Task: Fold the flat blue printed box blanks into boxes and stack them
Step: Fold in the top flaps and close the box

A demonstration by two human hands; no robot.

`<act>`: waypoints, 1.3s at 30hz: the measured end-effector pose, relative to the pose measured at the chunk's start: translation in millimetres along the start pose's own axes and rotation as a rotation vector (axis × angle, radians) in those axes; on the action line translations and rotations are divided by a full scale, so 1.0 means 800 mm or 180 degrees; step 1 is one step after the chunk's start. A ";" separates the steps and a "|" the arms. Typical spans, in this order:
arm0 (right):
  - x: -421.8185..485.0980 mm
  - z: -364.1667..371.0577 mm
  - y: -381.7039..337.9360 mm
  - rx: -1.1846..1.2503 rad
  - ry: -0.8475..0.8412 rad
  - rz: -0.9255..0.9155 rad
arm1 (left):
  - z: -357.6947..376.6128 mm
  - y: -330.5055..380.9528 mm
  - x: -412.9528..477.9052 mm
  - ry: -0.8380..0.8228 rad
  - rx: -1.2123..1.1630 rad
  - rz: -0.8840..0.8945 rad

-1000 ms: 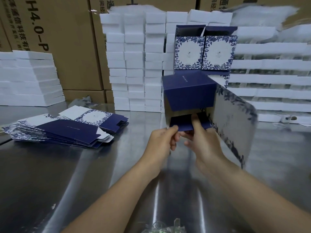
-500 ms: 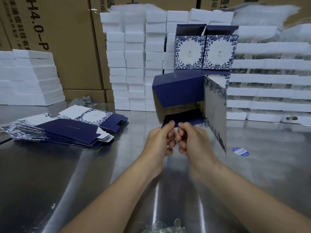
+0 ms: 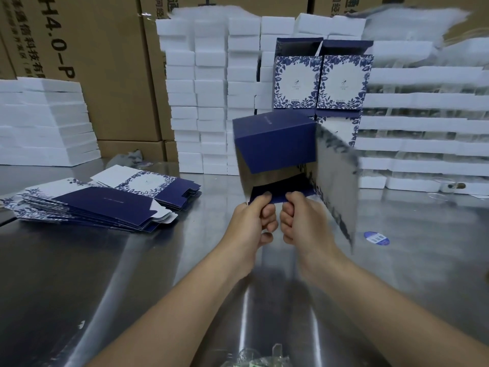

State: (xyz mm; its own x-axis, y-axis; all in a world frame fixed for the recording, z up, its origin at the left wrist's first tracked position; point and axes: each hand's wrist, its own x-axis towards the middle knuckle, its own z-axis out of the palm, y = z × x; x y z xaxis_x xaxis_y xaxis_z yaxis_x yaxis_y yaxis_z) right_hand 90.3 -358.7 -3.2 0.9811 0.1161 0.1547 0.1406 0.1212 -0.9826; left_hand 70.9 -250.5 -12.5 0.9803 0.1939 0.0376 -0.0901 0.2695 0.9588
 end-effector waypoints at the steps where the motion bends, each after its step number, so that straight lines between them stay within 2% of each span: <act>1: -0.001 0.000 -0.002 0.0027 -0.0013 0.0009 | 0.000 0.001 0.000 -0.0001 -0.0017 0.0030; 5: -0.003 -0.001 -0.004 0.0081 0.0141 -0.0083 | -0.002 0.003 0.001 0.0111 -0.0033 0.0025; 8: -0.006 0.002 -0.005 0.0072 0.0052 -0.0272 | -0.004 0.002 0.001 0.0124 0.0044 0.0058; 13: -0.007 0.007 -0.004 -0.0082 -0.0617 -0.0252 | -0.006 0.001 0.004 0.0141 0.0217 0.0205; 15: 0.001 -0.004 -0.001 -0.0626 -0.0923 -0.0506 | -0.012 0.005 0.009 0.0336 0.0089 0.0166; 17: 0.009 -0.018 0.002 -0.1594 -0.0774 -0.1020 | -0.022 0.014 0.011 0.0563 -0.0105 0.0123; 19: 0.021 -0.031 0.007 -0.1952 -0.0229 -0.1218 | -0.032 0.023 0.011 0.0812 -0.0038 0.0159; 20: 0.027 -0.036 0.002 -0.1839 0.0075 -0.1286 | -0.036 0.027 0.009 0.0930 0.0090 0.0229; 22: 0.040 -0.039 -0.021 -0.0888 0.0369 -0.1061 | -0.040 0.032 0.005 0.1144 0.0446 0.0463; 23: 0.045 -0.041 -0.029 -0.0616 0.0223 -0.1004 | -0.041 0.032 0.005 0.1172 0.0569 0.0597; 25: 0.041 -0.046 -0.029 -0.0984 -0.0367 -0.1487 | -0.039 0.033 0.004 0.1040 0.0560 0.0838; 26: 0.040 -0.045 -0.022 -0.1186 -0.0456 -0.1759 | -0.038 0.034 0.004 0.0932 0.0473 0.0971; 31: 0.036 -0.050 -0.006 -0.1228 -0.0152 -0.2272 | -0.030 0.041 -0.004 0.0695 0.0231 0.1671; 35: 0.036 -0.052 -0.008 -0.1479 -0.0018 -0.2181 | -0.023 0.041 -0.009 0.0660 0.0392 0.1835; 39: 0.033 -0.050 -0.008 -0.1379 0.0080 -0.1949 | -0.024 0.035 -0.006 0.0668 0.0584 0.1802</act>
State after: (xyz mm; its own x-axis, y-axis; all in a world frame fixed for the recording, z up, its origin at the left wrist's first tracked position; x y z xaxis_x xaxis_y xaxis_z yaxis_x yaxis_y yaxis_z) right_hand 120.9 -396.0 3.2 0.7127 0.1296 0.6894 0.6969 -0.2427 -0.6748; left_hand 59.9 -225.5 8.7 0.7325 0.4451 0.5152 -0.5350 -0.0917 0.8399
